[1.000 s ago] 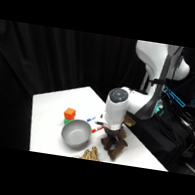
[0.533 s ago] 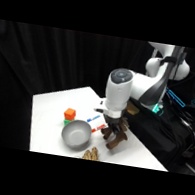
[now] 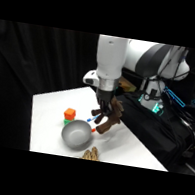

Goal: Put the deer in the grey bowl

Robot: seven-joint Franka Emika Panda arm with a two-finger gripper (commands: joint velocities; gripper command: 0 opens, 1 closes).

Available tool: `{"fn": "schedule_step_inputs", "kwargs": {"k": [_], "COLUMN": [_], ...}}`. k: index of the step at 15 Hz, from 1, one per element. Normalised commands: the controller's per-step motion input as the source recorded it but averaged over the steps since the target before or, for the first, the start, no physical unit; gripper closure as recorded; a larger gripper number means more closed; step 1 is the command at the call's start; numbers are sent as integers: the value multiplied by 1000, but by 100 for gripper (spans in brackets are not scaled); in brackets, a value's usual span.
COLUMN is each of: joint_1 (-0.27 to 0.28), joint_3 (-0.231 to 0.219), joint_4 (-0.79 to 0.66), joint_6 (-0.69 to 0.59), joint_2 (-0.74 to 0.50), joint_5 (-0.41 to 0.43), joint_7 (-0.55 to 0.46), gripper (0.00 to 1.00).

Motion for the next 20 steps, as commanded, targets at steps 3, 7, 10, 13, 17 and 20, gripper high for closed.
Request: {"fn": "schedule_step_inputs", "kwargs": {"k": [3, 7, 10, 13, 17, 20], "joint_1": [-133, -77, -27, -5, 16, 38], "joint_3": [-32, -34, -40, -30, -36, -65], "joint_4": [557, 560, 490, 433, 386, 292], "joint_6": [-152, -75, 26, 55, 21, -46], "joint_2": [260, 433, 492, 454, 369, 186], "joint_5": [-106, -53, -30, 14, 36, 24], "joint_7": [-131, -123, -107, -127, -136, -124], "gripper": [94, 94, 94, 94, 66, 48]}}
